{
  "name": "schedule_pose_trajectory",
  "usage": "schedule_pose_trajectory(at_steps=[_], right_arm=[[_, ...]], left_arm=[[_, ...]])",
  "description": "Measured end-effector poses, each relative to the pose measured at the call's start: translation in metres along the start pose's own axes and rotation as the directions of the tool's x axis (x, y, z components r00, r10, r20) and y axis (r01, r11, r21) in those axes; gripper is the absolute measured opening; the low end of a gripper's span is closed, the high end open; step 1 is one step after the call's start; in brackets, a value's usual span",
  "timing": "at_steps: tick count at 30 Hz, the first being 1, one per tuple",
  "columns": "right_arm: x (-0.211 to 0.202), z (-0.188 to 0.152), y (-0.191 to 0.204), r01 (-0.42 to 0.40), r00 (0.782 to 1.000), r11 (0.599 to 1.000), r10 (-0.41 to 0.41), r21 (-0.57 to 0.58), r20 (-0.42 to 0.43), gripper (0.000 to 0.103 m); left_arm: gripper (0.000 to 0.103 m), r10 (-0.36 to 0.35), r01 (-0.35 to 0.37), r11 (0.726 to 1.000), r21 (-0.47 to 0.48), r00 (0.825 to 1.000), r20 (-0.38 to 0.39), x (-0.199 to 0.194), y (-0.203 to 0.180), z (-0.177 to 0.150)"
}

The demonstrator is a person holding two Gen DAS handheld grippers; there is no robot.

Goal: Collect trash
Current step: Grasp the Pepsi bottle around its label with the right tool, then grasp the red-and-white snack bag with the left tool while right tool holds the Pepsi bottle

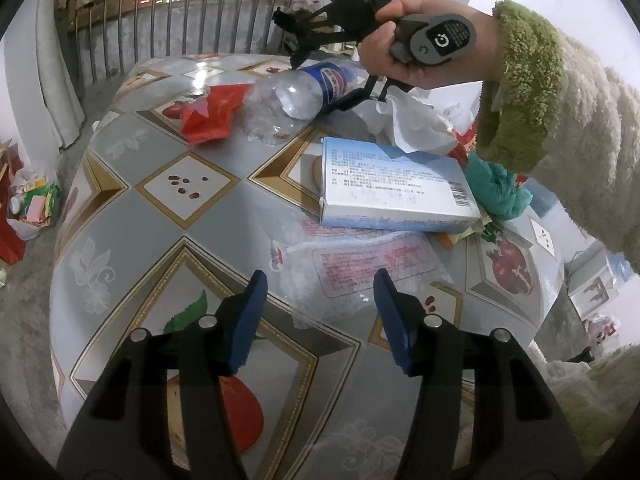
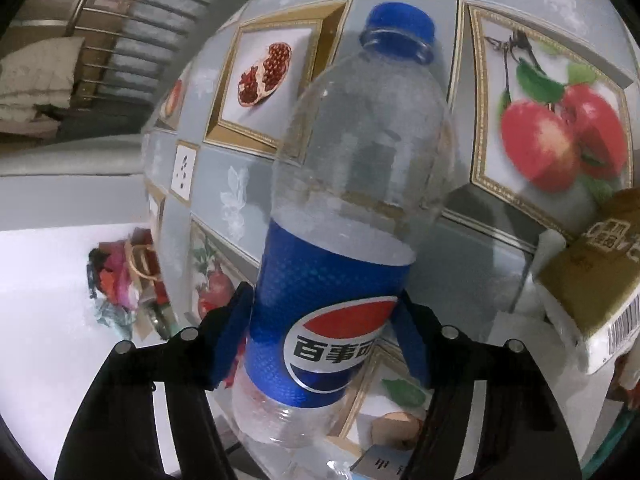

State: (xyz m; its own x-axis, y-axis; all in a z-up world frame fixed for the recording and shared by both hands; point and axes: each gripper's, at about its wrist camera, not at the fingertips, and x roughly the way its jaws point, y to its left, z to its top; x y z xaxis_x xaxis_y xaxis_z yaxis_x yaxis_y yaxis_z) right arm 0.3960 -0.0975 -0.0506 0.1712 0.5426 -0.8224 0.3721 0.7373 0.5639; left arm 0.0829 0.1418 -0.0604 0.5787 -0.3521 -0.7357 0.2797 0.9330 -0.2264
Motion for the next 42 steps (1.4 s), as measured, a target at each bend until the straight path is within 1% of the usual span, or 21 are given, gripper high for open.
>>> schedule_pose_trajectory(at_steps=[7,12,16,19,20,22,26,29,31,34,36,37,38,39,40,41,42], right_arm=[[-0.013,0.002,-0.007,-0.076,0.997,0.997,0.076,0.008,0.01,0.063],[-0.037,0.0,-0.004,-0.158,0.987,0.987,0.158,-0.013,0.02,0.062],[-0.072,-0.009,0.001,-0.252,0.967,0.966,0.254,-0.062,0.024,0.062],[-0.114,-0.027,0.001,-0.328,0.942,0.934,0.335,-0.142,0.031,0.061],[-0.125,-0.032,0.0,-0.341,0.936,0.926,0.35,-0.162,0.035,0.061],[-0.152,-0.046,-0.008,-0.373,0.92,0.905,0.389,-0.207,0.045,0.061],[-0.209,-0.085,-0.044,-0.408,0.889,0.862,0.45,-0.301,0.084,0.061],[-0.245,-0.118,-0.086,-0.417,0.87,0.849,0.476,-0.324,0.128,0.061],[-0.266,-0.138,-0.116,-0.405,0.861,0.854,0.477,-0.325,0.18,0.061],[-0.296,-0.173,-0.159,-0.387,0.832,0.861,0.481,-0.331,0.277,0.062],[-0.313,-0.199,-0.189,-0.362,0.806,0.872,0.47,-0.328,0.359,0.061],[-0.324,-0.214,-0.206,-0.342,0.79,0.884,0.454,-0.32,0.411,0.061],[-0.329,-0.222,-0.215,-0.331,0.781,0.891,0.444,-0.311,0.439,0.062],[-0.333,-0.23,-0.227,-0.316,0.772,0.901,0.426,-0.298,0.471,0.062],[-0.338,-0.24,-0.241,-0.29,0.765,0.917,0.394,-0.275,0.509,0.061],[-0.337,-0.245,-0.249,-0.263,0.764,0.929,0.366,-0.262,0.531,0.062],[-0.338,-0.249,-0.257,-0.225,0.767,0.943,0.326,-0.245,0.552,0.061]], left_arm=[[0.049,0.0,0.0,1.0,0.0,1.0,-0.007,0.001,0.0,0.0],[0.049,0.002,-0.002,1.0,0.001,1.0,-0.006,0.001,-0.001,0.0],[0.049,0.004,-0.004,1.0,-0.001,1.0,-0.003,0.001,0.0,0.0],[0.049,0.001,-0.001,1.0,-0.001,1.0,0.002,-0.001,0.001,0.002],[0.049,0.001,-0.001,1.0,0.0,1.0,0.007,-0.003,0.002,0.003],[0.049,0.001,-0.001,1.0,0.004,1.0,0.021,-0.007,0.003,0.006],[0.049,-0.001,0.001,1.0,0.007,0.998,0.057,-0.018,0.007,0.014],[0.049,-0.03,0.031,1.0,-0.006,0.997,0.077,-0.023,0.01,0.024],[0.049,-0.049,0.05,0.999,-0.013,0.995,0.09,-0.025,0.011,0.03],[0.049,-0.079,0.082,0.996,-0.019,0.992,0.099,-0.024,0.009,0.04],[0.049,-0.117,0.119,0.993,-0.015,0.987,0.107,-0.024,0.003,0.048],[0.049,-0.132,0.134,0.991,-0.009,0.985,0.112,-0.025,-0.001,0.053],[0.049,-0.145,0.147,0.989,-0.003,0.983,0.116,-0.025,-0.006,0.056],[0.049,-0.173,0.173,0.985,0.013,0.977,0.123,-0.026,-0.014,0.062],[0.049,-0.196,0.194,0.981,0.028,0.972,0.126,-0.026,-0.021,0.067],[0.049,-0.213,0.21,0.977,0.041,0.969,0.127,-0.027,-0.028,0.07],[0.049,-0.246,0.238,0.969,0.071,0.961,0.125,-0.026,-0.04,0.076]])
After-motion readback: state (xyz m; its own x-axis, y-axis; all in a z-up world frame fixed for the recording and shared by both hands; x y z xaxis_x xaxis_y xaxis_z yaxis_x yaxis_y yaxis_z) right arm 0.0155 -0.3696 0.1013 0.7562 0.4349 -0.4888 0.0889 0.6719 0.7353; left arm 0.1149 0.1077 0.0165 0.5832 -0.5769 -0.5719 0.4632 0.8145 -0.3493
